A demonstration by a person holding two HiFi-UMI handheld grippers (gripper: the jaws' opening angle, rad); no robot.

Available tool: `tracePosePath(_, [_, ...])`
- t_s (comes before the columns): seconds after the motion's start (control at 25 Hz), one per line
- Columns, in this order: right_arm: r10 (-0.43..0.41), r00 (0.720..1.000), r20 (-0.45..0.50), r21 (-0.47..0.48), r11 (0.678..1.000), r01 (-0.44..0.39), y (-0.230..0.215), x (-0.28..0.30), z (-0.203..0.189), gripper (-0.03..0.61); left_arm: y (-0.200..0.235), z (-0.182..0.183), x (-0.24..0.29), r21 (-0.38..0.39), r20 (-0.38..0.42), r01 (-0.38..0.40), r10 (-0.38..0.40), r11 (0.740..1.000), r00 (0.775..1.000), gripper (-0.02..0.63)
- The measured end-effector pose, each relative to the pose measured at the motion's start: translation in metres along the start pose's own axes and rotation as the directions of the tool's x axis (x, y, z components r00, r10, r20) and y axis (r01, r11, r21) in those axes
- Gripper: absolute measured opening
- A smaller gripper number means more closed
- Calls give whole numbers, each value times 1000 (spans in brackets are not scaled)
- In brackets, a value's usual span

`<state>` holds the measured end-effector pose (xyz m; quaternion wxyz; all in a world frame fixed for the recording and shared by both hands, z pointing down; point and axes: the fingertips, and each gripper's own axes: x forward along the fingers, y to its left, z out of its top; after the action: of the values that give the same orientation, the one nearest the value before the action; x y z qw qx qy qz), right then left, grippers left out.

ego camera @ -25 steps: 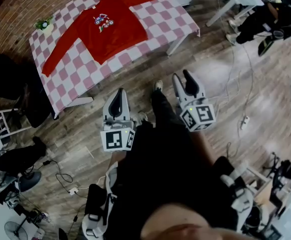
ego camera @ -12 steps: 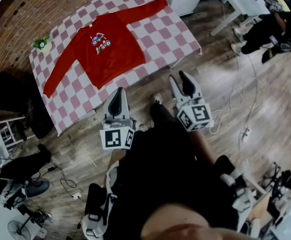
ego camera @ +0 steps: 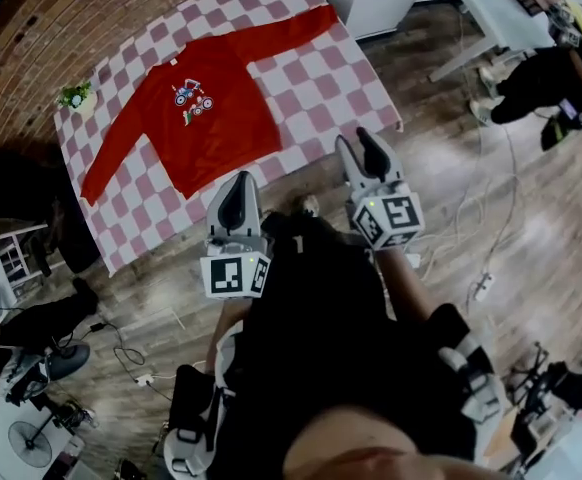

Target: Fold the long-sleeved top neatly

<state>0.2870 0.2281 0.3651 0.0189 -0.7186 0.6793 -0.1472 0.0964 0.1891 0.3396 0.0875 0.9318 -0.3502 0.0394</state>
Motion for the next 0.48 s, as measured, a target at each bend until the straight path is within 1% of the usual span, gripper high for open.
tracePosePath(0.24, [-2,1000,-18,38,999,2,-31,44,-2,155,6,-1,39,-3,-10,-10,10,1000,1000,8])
tracePosePath(0.36, [-19,1000,-25,71,997,21,-49,71,-4,152,11,1,65,-12,-4,-6,6,1000,1000,8])
tracePosePath(0.48, [-38,999,-39,93,995,42,-68,101,-4,150,19,-2,92,-8,-16,9,-9,1000,1000,8])
